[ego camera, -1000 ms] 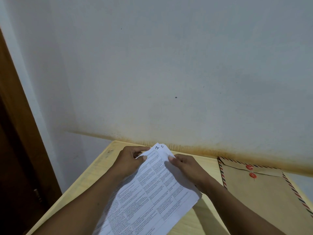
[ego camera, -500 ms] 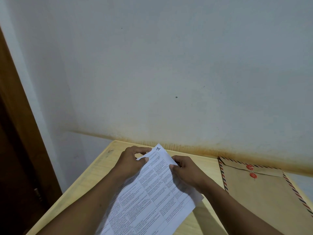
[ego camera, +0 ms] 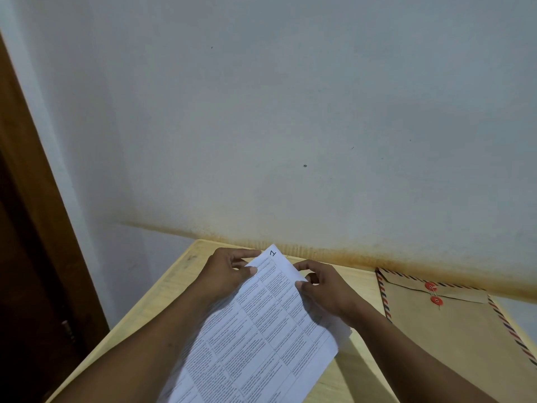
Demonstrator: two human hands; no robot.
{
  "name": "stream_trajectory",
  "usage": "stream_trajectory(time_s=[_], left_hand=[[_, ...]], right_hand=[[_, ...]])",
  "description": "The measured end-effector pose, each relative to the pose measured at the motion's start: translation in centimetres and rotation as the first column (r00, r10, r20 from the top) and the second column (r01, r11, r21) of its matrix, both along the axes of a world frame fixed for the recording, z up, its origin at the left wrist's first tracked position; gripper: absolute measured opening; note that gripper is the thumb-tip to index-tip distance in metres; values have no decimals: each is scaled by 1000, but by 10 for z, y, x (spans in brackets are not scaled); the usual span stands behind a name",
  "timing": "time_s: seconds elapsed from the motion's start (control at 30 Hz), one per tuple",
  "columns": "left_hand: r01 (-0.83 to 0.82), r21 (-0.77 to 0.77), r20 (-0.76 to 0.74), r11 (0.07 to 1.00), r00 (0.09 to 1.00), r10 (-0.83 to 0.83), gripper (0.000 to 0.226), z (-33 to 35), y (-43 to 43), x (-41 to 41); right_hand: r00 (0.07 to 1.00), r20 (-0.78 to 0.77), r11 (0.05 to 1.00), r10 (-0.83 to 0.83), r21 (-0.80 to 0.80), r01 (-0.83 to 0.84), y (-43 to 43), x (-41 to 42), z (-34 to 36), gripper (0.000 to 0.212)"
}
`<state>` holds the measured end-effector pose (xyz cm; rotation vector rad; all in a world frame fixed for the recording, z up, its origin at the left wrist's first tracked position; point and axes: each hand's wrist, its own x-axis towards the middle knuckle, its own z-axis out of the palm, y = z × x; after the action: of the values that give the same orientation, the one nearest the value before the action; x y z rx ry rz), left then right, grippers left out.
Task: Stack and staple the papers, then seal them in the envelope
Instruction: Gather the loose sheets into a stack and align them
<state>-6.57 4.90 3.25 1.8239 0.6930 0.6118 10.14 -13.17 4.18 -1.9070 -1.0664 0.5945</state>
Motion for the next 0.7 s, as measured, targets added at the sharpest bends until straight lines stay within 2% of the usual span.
stream_trajectory(time_s=[0.1,0.23,0.33,0.4,0.47,0.53,0.6,0.7], left_hand=[[-20,-15,36,1000,999,21,35,-1,-2,3],[-135,-39,134,990,981,139,34,4,0,2],[-188,-58,179,981,964,195,35,10,3,0],[-202,-97,203,975,955,218,35,9,7,0],[-212,-104,191,972,955,229,36,7,8,0],[-192,-95,170,977,964,207,36,5,6,2],[-142,-21,112,990,983,144,38,5,4,3],[-125,74,64,989,991,120,42,9,0,1]], right_hand=[[1000,9,1000,-19,4,19,1,1,2,21],[991,-33,991,-128,31,129,-3,12,3,15],[964,-160,974,-211,52,222,-9,22,-2,17],[910,-316,948,-267,82,306,-11,25,-7,23],[819,-490,910,-298,113,399,-11,24,-11,33],[738,-593,869,-321,125,479,-7,21,-17,42],[703,-620,842,-347,123,525,-2,18,-21,47],[732,-570,833,-374,140,535,3,14,-26,49]])
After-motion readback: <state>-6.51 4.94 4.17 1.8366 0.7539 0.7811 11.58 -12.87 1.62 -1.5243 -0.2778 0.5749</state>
